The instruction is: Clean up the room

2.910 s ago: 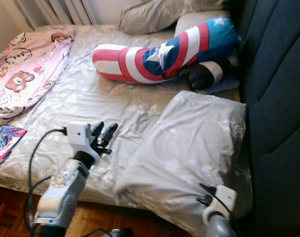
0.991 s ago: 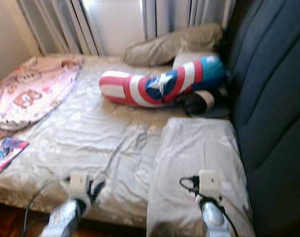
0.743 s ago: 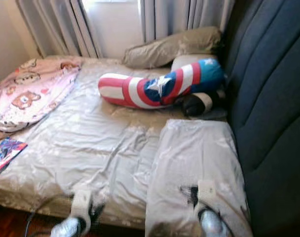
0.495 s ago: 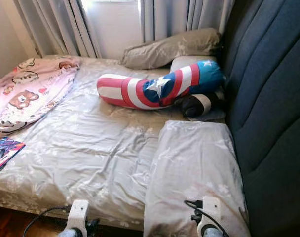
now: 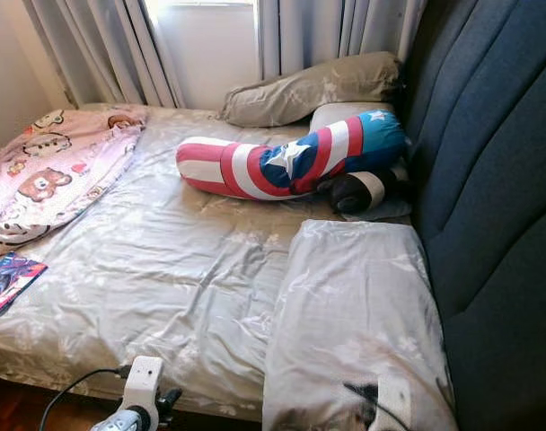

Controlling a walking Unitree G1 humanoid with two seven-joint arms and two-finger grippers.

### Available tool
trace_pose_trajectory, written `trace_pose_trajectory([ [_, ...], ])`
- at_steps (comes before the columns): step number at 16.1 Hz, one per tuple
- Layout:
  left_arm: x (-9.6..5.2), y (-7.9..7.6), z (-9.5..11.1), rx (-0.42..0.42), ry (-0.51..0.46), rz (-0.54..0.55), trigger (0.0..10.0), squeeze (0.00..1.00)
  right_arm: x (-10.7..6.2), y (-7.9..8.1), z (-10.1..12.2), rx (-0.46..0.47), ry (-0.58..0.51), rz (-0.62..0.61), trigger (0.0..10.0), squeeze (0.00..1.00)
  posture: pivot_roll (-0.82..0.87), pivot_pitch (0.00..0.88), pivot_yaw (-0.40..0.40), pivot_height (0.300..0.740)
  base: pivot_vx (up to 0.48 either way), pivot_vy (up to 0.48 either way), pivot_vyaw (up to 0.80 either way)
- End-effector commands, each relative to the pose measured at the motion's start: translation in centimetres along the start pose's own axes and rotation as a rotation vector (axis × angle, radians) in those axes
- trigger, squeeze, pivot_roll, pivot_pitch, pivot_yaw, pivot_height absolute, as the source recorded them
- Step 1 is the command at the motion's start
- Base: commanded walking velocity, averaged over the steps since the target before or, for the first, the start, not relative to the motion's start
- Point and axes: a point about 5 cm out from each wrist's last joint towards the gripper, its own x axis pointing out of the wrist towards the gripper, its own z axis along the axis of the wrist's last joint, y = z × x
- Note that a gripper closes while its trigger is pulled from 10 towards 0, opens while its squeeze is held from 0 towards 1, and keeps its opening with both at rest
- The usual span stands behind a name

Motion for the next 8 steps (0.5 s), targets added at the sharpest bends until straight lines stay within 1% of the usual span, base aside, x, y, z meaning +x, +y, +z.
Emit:
trace_pose_trajectory([
  [1,-0.2,0.5,-0.7,0.009,0.03,0.014,10.0,0.0,0.0,0.6,-0.4,0.02,0.015,0.018,10.0,0.0,0.0,0.0,0.029,0.74,0.0,0.0,0.0],
  [3,-0.3,0.6,-0.9,-0.001,0.032,0.021,10.0,0.0,-0.1,1.1,-0.6,0.039,0.018,0.031,10.0,0.0,0.0,0.0,0.029,0.74,0.0,0.0,0.0],
  [5,-0.4,0.4,-1.3,0.007,0.047,0.018,10.0,0.0,-0.1,1.5,-0.6,0.044,0.014,0.052,10.0,0.0,0.0,0.0,0.032,0.74,0.0,0.0,0.0],
  [8,-0.5,0.5,-1.7,-0.012,0.062,0.022,10.0,0.0,0.0,1.8,-0.4,0.03,0.012,0.067,10.0,0.0,0.0,0.0,0.029,0.74,0.0,0.0,0.0],
])
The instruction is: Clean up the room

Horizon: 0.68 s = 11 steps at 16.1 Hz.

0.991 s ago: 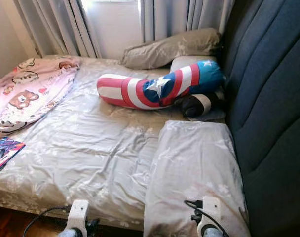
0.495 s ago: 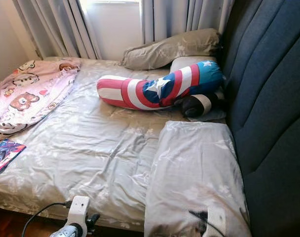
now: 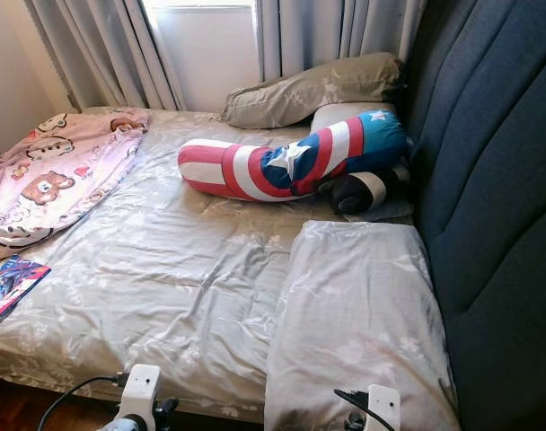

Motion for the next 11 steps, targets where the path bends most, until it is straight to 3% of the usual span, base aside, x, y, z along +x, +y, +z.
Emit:
trace_pose_trajectory([
  [1,-0.19,0.39,-0.77,-0.001,0.038,0.016,10.0,0.0,0.09,0.36,0.23,-0.006,0.0,0.013,10.0,0.0,0.0,0.0,0.028,0.74,0.0,0.379,0.0],
  [11,-0.32,0.15,-1.36,0.013,0.06,0.008,10.0,0.0,0.0,0.18,-0.22,-0.012,0.021,0.019,10.0,0.0,0.01,0.0,0.02,0.74,0.0,0.48,0.0],
])
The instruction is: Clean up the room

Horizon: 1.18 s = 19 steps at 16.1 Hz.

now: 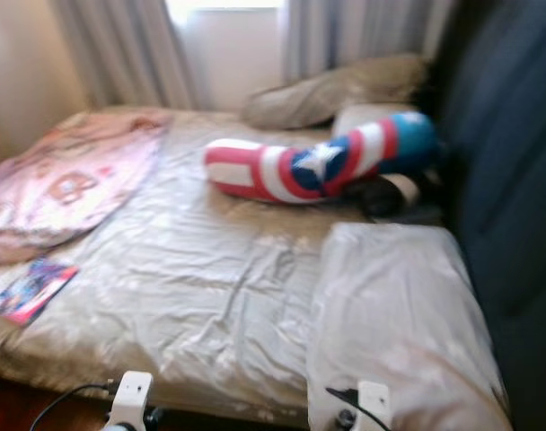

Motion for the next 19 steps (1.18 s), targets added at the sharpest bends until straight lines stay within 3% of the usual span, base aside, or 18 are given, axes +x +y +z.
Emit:
trace_pose_trajectory([
  [1,0.0,-0.5,-0.3,-0.002,0.014,-0.012,10.0,0.0,-0.1,-0.4,-0.3,0.01,0.011,-0.016,10.0,0.0,0.01,0.0,0.022,0.74,0.0,0.48,0.0],
  [7,-0.1,-0.4,-0.6,0.001,0.021,-0.015,10.0,0.0,-0.1,-0.1,-0.7,0.001,0.024,-0.003,10.0,0.0,0.01,0.0,0.025,0.74,0.0,0.48,0.0],
  [19,-0.6,1.3,-1.5,-0.017,0.046,0.003,10.0,0.0,-0.1,0.5,-0.7,-0.032,0.033,0.024,10.0,0.0,0.01,0.0,0.024,0.74,0.0,0.48,0.0],
])
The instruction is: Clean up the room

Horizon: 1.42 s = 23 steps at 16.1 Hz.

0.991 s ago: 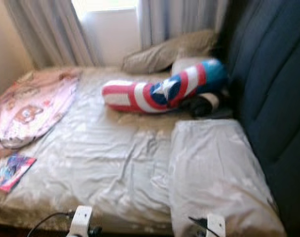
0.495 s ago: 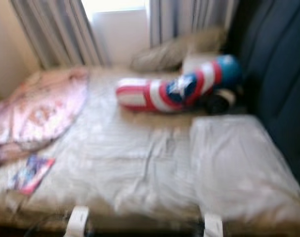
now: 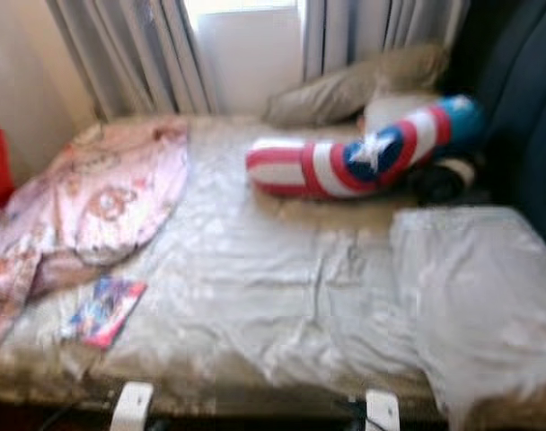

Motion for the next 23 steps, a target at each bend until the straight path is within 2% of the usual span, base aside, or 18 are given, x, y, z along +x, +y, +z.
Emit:
trace_pose_trajectory([
  [1,-0.2,1.0,0.0,0.012,0.005,0.022,10.0,0.0,0.2,1.1,0.4,-0.005,-0.007,0.029,10.0,0.0,0.01,0.0,0.024,0.74,0.0,0.48,0.0],
  [5,-0.2,0.9,-0.1,0.008,0.007,0.023,10.0,0.0,0.1,1.0,0.1,-0.014,-0.001,0.026,10.0,0.0,0.01,0.0,0.024,0.74,0.0,0.48,0.0],
  [7,-0.1,0.7,-0.2,0.009,0.009,0.02,10.0,0.0,0.1,0.8,0.2,-0.053,-0.003,0.03,10.0,0.0,0.01,0.0,0.024,0.74,0.0,0.48,0.0],
  [9,-0.1,0.7,-0.2,0.009,0.01,0.019,10.0,0.0,0.1,0.8,0.2,-0.035,-0.006,0.028,10.0,0.0,0.01,0.0,0.026,0.74,0.0,0.48,0.8],
  [11,-0.1,0.7,-0.2,0.008,0.01,0.019,10.0,0.0,0.1,0.7,0.1,-0.008,-0.005,0.023,10.0,0.0,0.01,0.0,0.026,0.74,0.0,0.48,0.0],
  [17,-0.1,0.6,-0.2,0.007,0.009,0.018,10.0,0.0,0.0,0.4,-0.2,-0.006,0.008,0.025,10.0,0.0,0.01,0.0,0.023,0.74,0.0,0.48,0.0],
  [23,-0.2,0.7,-0.2,0.004,0.011,0.02,10.0,0.0,-0.2,-0.6,-0.4,-0.004,0.016,0.023,10.0,0.0,0.01,0.0,0.024,0.74,0.0,0.48,0.0],
])
